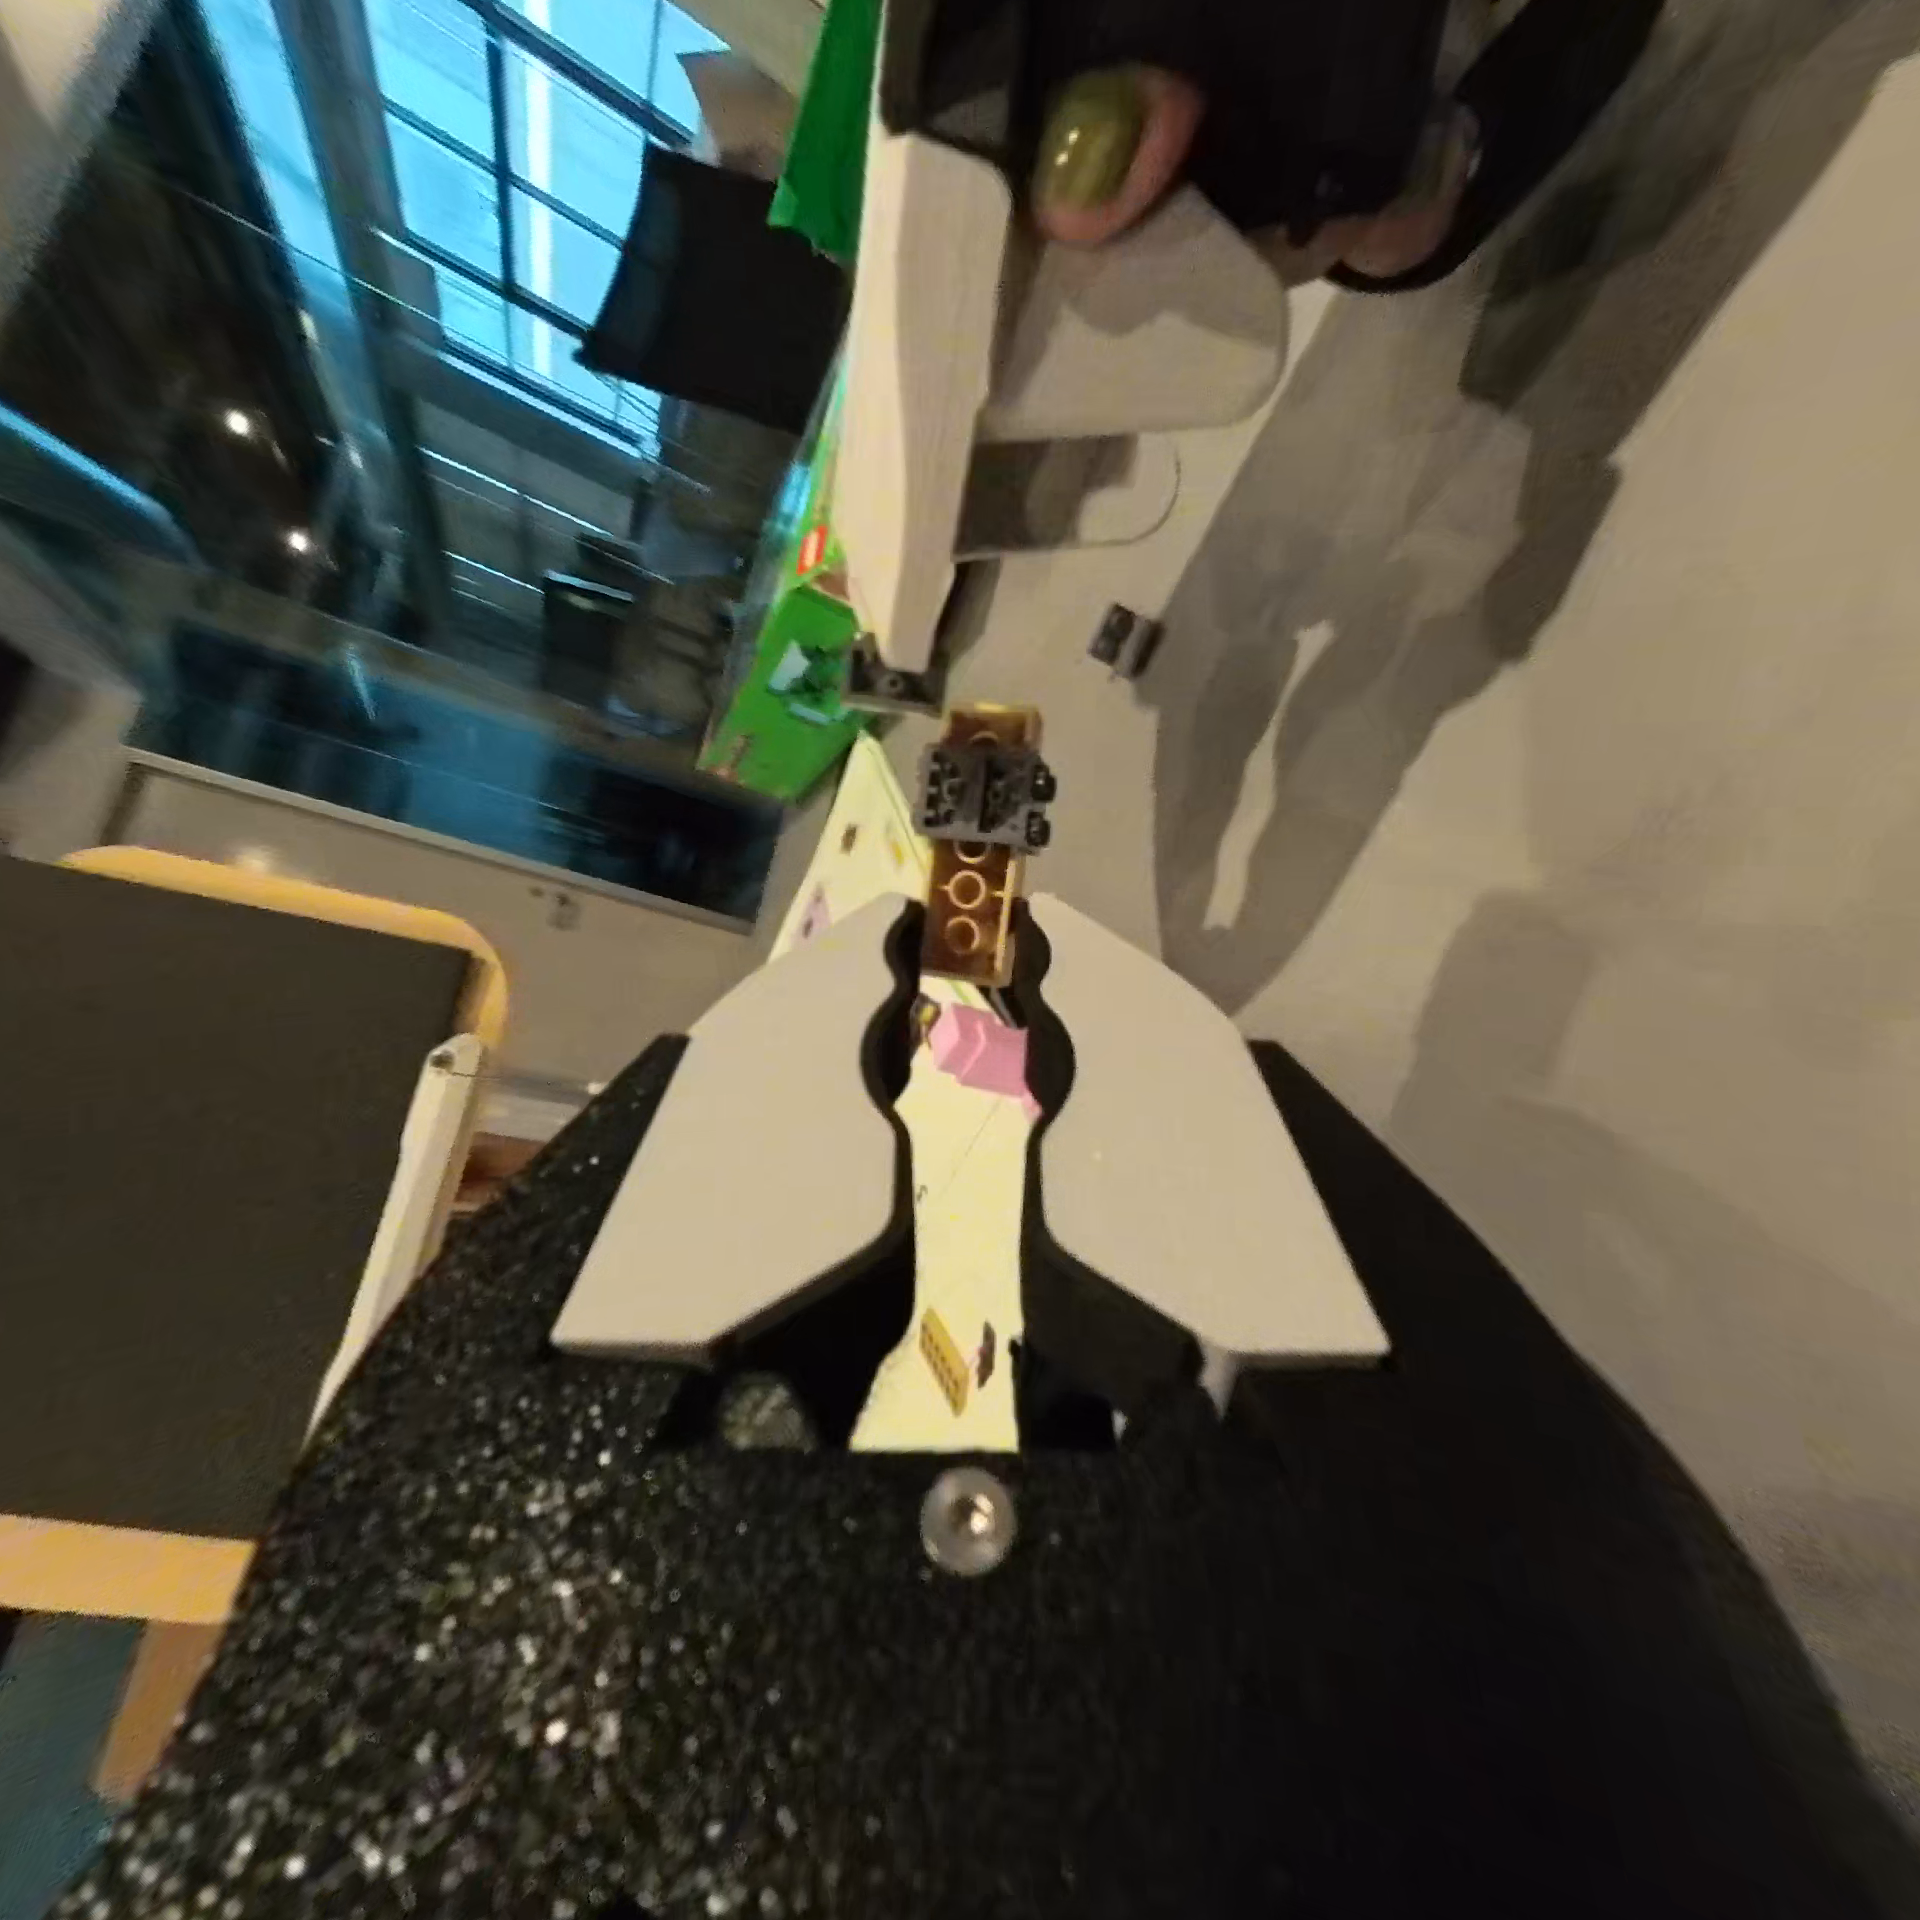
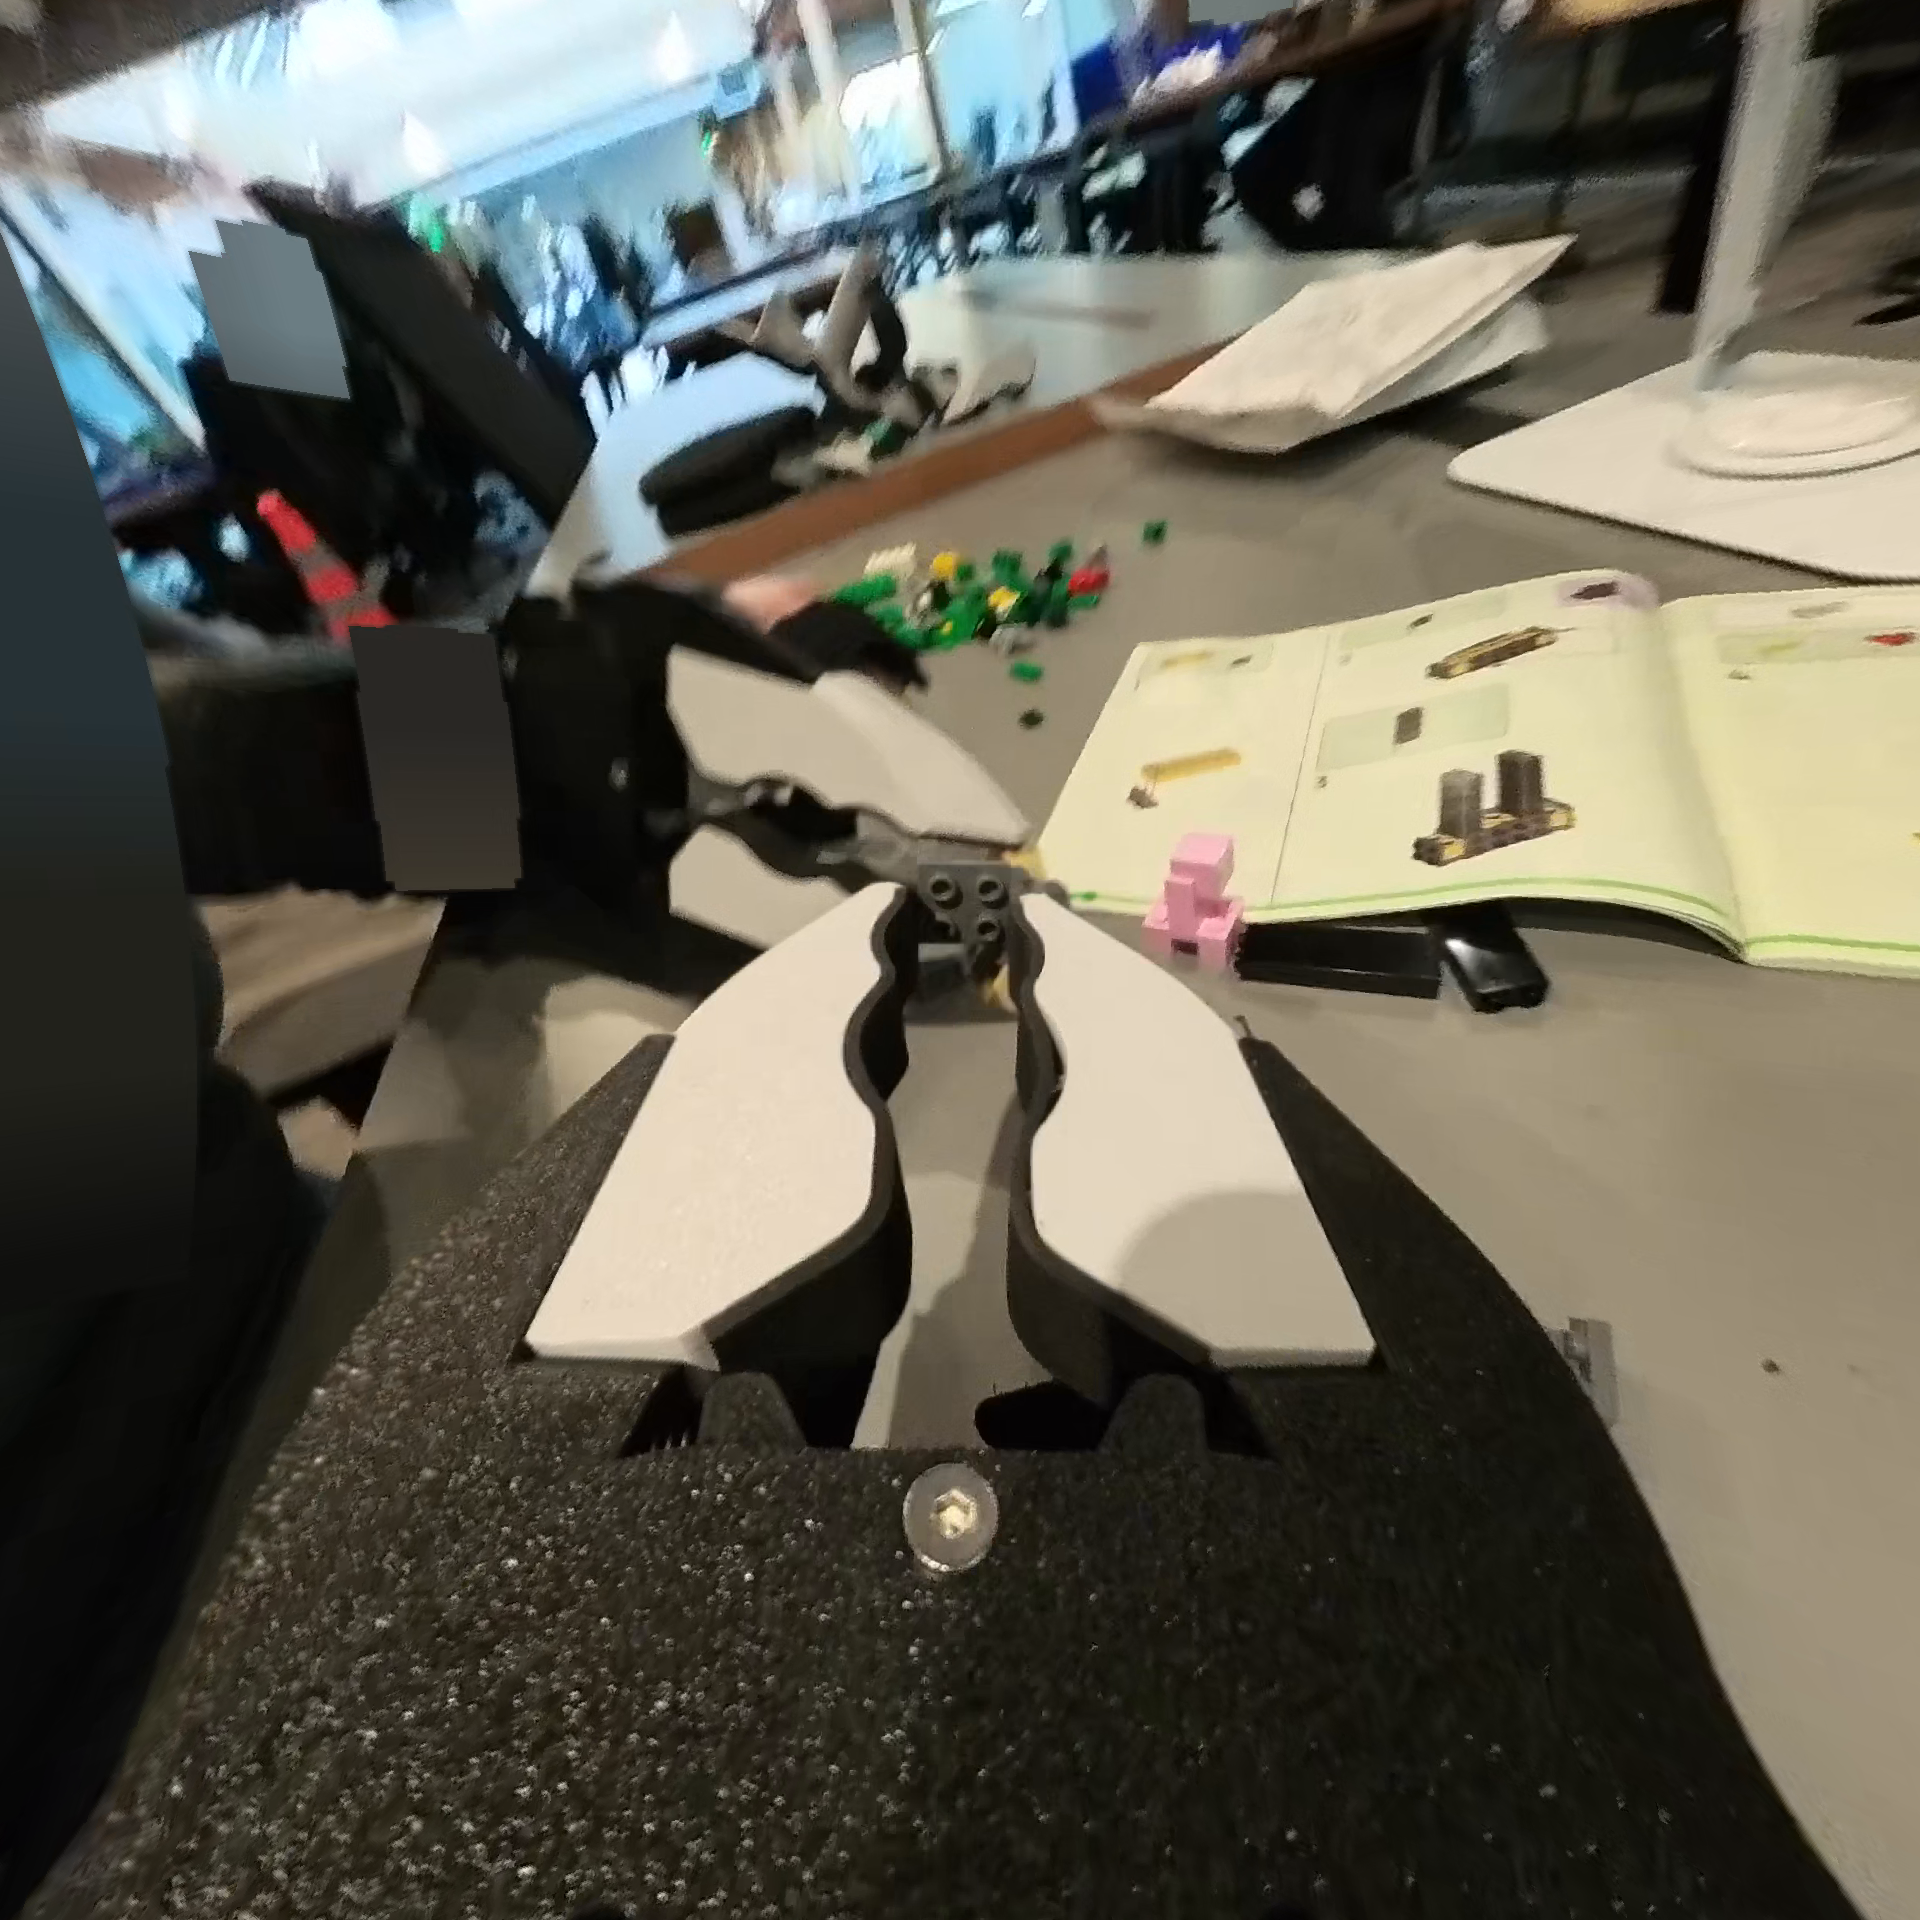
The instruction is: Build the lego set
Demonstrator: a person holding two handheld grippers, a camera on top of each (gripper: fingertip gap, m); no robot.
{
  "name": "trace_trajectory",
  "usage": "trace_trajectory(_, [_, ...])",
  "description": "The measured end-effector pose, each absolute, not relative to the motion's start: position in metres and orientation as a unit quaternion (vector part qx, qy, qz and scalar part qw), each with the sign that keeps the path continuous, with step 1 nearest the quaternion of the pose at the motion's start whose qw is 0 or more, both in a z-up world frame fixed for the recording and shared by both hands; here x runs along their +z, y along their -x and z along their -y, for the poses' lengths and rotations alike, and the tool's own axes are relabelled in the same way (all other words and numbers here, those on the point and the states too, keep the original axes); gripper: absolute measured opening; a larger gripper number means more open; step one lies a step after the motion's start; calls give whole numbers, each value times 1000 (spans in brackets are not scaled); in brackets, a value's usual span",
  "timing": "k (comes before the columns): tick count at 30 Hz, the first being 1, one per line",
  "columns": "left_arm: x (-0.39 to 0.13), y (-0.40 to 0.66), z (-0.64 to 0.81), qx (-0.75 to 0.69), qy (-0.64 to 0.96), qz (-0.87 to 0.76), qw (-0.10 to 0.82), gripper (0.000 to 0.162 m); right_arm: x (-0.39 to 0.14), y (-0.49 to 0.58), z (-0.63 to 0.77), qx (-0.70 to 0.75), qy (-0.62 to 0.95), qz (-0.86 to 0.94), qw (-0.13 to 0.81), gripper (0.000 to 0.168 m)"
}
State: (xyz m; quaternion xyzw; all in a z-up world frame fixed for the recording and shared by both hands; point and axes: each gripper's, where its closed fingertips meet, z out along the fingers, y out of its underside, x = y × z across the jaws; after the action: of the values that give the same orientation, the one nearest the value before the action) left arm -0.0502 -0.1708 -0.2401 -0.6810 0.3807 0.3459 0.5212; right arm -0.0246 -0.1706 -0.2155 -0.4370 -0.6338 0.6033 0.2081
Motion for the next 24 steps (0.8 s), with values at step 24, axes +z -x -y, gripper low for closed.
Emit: trace_trajectory(24, [-229, 50, 173, 361, 658, -346, 564, 16, -221, 29, 162, 608, 469, 595, 236, 16])
